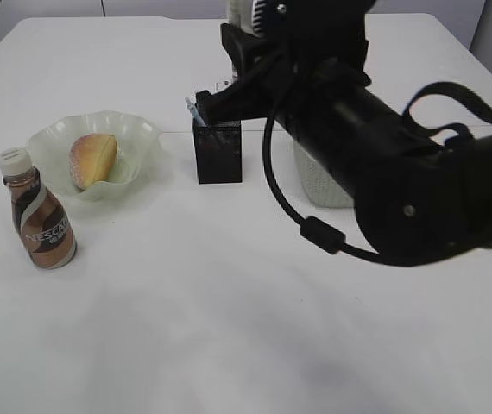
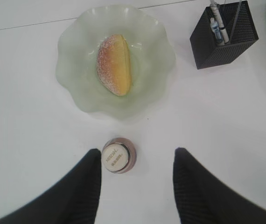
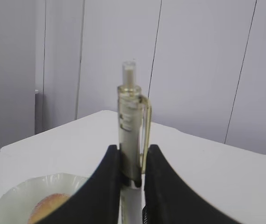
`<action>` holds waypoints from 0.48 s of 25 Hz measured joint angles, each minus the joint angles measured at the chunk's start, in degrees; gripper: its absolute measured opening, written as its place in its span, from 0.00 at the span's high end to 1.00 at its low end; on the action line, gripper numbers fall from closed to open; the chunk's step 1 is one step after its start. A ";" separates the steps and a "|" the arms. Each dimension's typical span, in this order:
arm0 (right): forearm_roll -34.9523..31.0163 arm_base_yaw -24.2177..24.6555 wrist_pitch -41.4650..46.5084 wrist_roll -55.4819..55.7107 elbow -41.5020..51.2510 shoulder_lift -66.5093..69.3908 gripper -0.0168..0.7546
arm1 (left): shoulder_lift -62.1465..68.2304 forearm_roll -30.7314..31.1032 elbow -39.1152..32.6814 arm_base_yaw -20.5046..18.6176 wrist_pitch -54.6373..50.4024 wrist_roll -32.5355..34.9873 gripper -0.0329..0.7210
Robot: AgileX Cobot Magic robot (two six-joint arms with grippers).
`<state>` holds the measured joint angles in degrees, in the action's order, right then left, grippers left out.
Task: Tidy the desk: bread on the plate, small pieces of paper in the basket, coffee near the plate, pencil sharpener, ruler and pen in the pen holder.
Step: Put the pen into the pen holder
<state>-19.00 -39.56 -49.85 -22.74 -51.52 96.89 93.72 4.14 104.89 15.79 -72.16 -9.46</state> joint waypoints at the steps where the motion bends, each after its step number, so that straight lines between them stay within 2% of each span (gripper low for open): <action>1: 0.00 0.53 0.00 -0.37 -1.88 1.42 0.88 | 0.00 -0.02 0.00 0.00 0.00 0.00 0.47; 6: -0.30 5.60 3.03 -0.61 -11.68 7.26 0.88 | 0.00 0.20 0.00 0.00 0.00 0.00 0.47; 12: 1.80 9.89 10.41 6.97 -22.35 14.38 0.88 | 0.37 0.78 0.00 0.00 0.00 0.00 0.47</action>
<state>-17.20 -29.67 -39.44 -15.77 -73.87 111.28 94.09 4.92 104.89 15.79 -72.16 -9.46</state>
